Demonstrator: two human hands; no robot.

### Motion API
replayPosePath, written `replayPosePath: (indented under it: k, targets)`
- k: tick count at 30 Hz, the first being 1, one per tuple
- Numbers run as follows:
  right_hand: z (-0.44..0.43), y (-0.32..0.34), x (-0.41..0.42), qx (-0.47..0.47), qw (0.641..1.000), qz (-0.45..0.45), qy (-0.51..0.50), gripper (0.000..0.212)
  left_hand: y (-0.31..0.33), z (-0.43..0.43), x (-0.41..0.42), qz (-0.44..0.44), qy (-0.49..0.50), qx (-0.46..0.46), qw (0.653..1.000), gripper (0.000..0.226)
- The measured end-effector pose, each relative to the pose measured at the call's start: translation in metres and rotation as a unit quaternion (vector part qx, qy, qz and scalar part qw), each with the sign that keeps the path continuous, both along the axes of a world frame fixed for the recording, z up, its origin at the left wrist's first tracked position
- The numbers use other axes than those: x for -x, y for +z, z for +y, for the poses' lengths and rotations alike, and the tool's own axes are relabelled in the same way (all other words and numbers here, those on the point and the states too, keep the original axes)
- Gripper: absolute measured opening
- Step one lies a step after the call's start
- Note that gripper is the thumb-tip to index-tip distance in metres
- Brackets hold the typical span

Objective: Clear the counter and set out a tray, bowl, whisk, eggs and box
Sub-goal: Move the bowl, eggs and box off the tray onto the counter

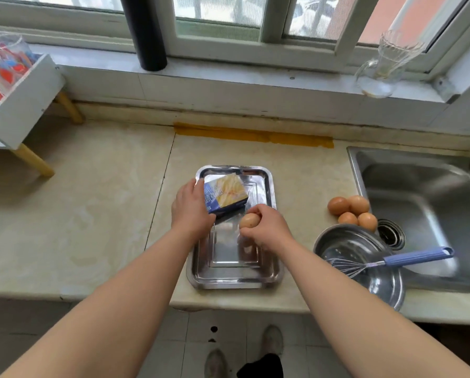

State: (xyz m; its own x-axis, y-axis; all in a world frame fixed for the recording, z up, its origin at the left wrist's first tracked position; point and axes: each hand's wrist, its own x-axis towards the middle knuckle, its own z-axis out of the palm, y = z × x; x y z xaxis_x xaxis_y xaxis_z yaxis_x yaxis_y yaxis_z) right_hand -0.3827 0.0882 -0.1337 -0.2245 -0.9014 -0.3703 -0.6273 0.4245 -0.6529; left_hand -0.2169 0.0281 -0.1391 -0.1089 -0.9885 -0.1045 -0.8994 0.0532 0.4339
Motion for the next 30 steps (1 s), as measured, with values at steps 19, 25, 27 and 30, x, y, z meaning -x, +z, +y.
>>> replayPosePath:
  k: [19,25,27,30]
  targets:
    - [-0.028,0.030,0.149,0.023,0.996,0.006,-0.081,0.053,0.021,0.000,0.138,0.042,0.025,-0.142,0.989,0.103]
    - [-0.035,0.030,0.208,0.000,0.991,0.014,-0.130,0.053,0.006,0.005,0.206,0.076,0.039,-0.203,0.975,0.099]
    - [-0.038,0.027,0.220,-0.006,0.992,0.022,-0.122,0.052,0.002,0.004,0.219,0.058,0.044,-0.202,0.977,0.097]
    - [-0.044,0.022,0.232,-0.021,0.994,0.034,-0.101,0.052,-0.002,0.004,0.233,0.008,0.057,-0.192,0.980,0.095]
